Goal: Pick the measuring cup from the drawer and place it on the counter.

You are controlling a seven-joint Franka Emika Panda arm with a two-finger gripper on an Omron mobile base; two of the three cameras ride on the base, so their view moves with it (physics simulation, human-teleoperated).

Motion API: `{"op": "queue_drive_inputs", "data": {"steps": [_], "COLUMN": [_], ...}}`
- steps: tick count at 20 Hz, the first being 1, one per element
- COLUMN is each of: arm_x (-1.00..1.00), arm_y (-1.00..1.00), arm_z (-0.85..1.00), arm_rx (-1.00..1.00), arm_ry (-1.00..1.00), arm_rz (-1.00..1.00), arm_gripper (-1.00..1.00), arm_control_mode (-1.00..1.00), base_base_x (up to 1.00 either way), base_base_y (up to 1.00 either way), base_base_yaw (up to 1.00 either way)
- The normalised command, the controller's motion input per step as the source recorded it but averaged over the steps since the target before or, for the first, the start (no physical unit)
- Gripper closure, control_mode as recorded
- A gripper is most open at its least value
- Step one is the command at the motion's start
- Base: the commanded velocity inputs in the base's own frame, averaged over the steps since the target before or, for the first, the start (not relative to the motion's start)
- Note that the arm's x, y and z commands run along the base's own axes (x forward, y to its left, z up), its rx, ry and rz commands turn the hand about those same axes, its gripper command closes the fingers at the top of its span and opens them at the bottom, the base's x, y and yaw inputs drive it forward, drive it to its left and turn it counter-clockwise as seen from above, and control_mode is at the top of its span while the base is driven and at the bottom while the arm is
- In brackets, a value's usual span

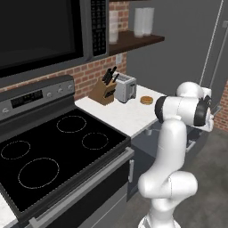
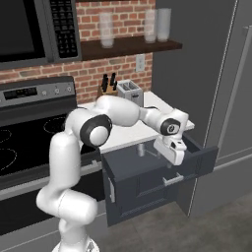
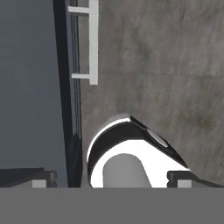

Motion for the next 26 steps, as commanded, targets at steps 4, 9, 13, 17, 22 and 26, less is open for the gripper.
{"op": "queue_drive_inputs", "data": {"steps": [4, 9, 13, 17, 22, 26], "arm_x": [0.36, 0.50, 0.48, 0.38, 0.22, 0.00], "arm_y": [0.06, 0.00, 0.00, 0.00, -0.04, -0.22], "arm_z": [-0.31, -0.33, -0.28, -0.38, -0.41, -0.32], "arm_rx": [0.01, 0.00, -0.01, -0.04, -0.08, -0.13], "arm_ry": [-0.06, -0.09, -0.06, -0.03, -0.01, 0.00], "arm_rz": [0.00, 0.00, 0.00, 0.02, 0.06, 0.06], "arm_gripper": [-1.00, -1.00, -1.00, -1.00, -1.00, -1.00], "arm_control_mode": [-1.00, -1.00, -1.00, -1.00, -1.00, -1.00], "base_base_x": [0.00, 0.00, 0.00, 0.00, 0.00, 0.00], "base_base_y": [0.00, 0.00, 0.00, 0.00, 0.00, 0.00], "base_base_yaw": [0.00, 0.00, 0.00, 0.00, 0.00, 0.00]}}
